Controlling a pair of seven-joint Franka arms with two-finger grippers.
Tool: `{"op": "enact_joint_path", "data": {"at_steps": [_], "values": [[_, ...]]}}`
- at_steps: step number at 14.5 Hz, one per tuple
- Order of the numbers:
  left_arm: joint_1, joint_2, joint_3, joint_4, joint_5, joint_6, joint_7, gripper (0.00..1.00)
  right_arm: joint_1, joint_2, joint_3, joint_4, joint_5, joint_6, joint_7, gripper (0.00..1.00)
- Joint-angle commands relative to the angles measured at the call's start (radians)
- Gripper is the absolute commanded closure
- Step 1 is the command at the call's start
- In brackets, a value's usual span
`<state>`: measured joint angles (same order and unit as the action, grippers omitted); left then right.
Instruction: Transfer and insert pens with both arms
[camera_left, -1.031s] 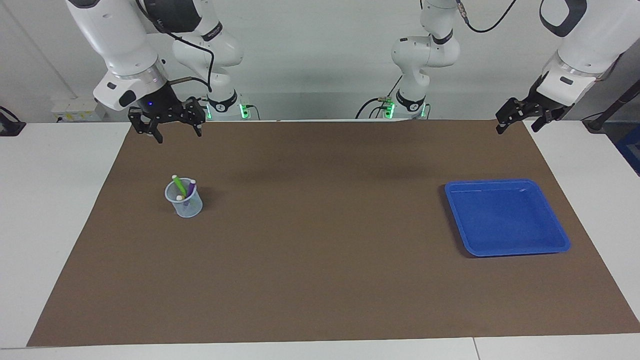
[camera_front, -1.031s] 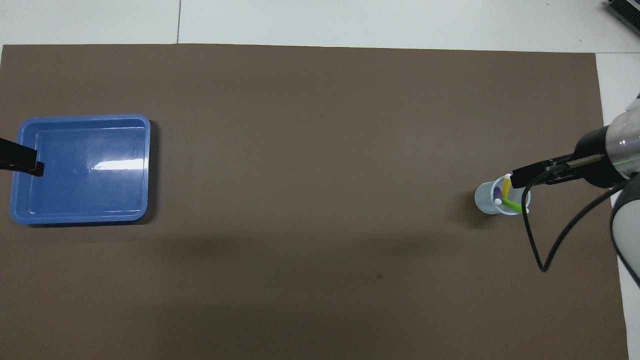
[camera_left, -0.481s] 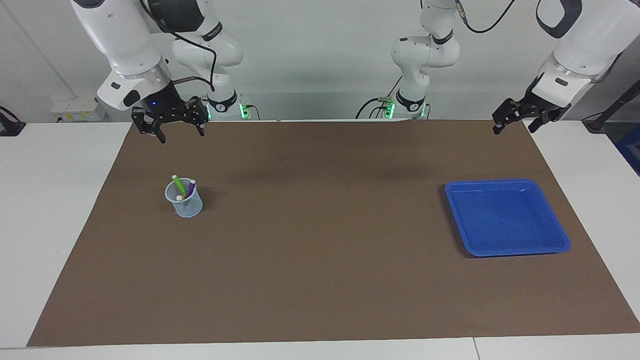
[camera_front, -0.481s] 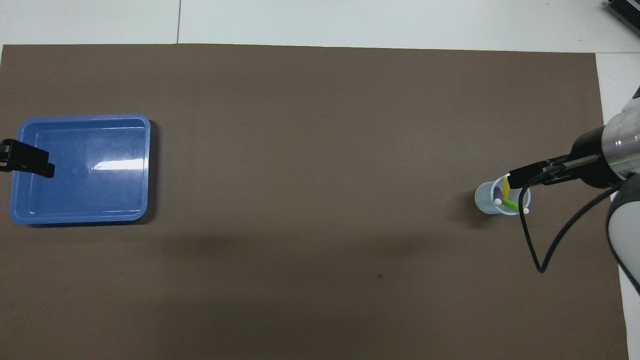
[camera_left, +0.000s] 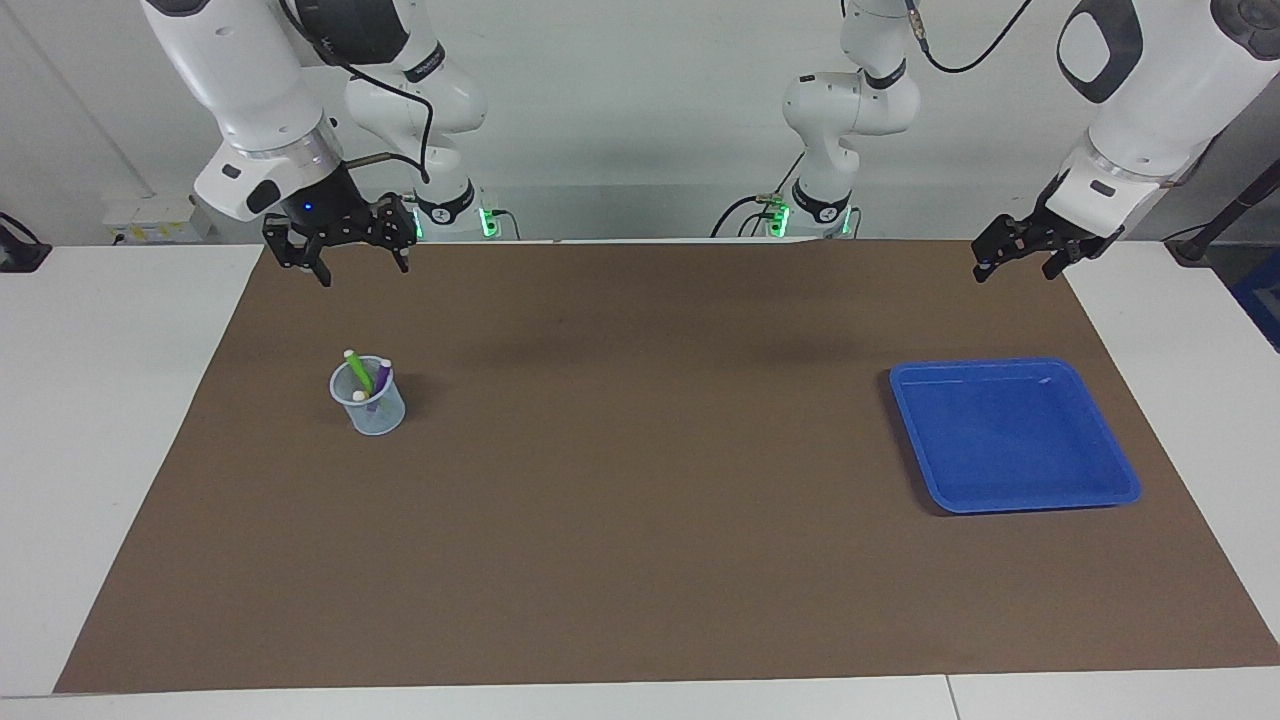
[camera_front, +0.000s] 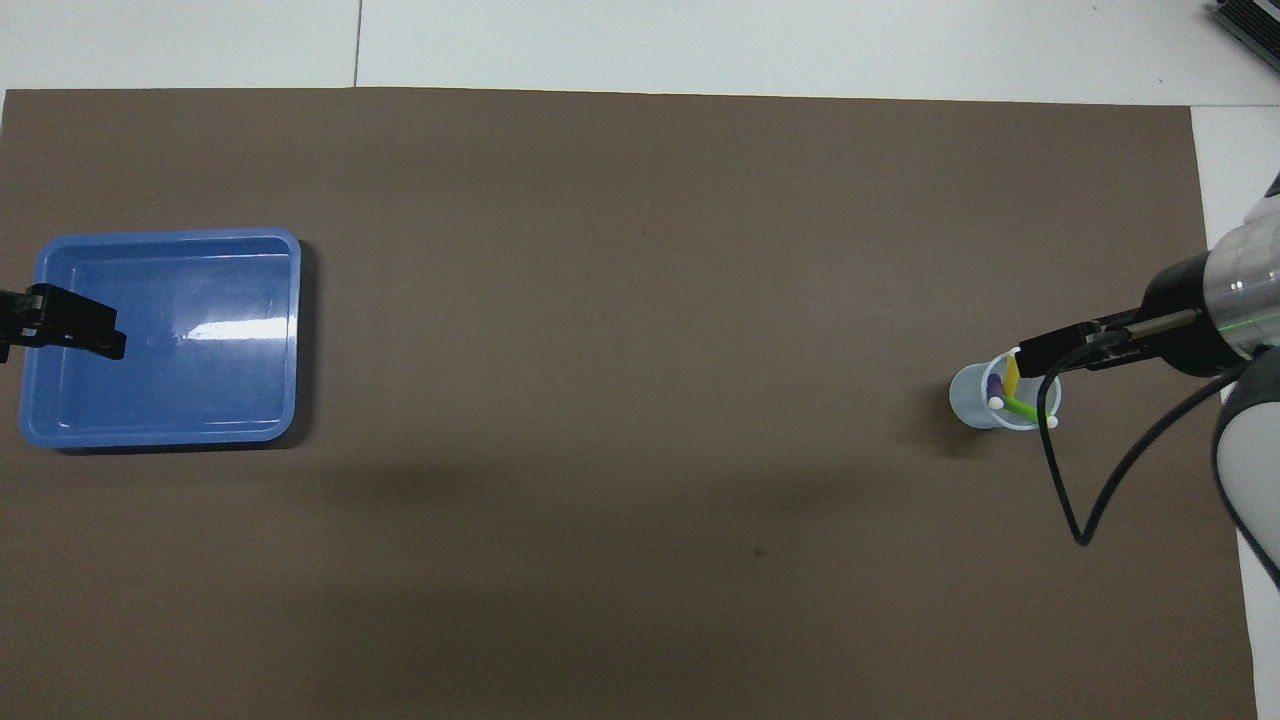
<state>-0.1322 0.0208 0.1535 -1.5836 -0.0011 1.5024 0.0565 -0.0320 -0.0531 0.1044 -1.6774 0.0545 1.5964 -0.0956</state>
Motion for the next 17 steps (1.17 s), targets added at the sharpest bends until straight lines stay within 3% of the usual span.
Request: {"op": "enact_joint_path", "data": {"at_steps": [1,17], "values": [[-0.027,-0.012,0.023,-0.012,0.018,0.019,-0.009,0.00,-0.003,-0.002,0.003,-0.010,0.018,0.022,0.019,0.00],[-0.029,-0.009,0.023,-0.006,0.020,0.012,-0.006,0.00,-0.013,-0.008,-0.003,-0.008,0.019,0.036,0.010,0.00]]}}
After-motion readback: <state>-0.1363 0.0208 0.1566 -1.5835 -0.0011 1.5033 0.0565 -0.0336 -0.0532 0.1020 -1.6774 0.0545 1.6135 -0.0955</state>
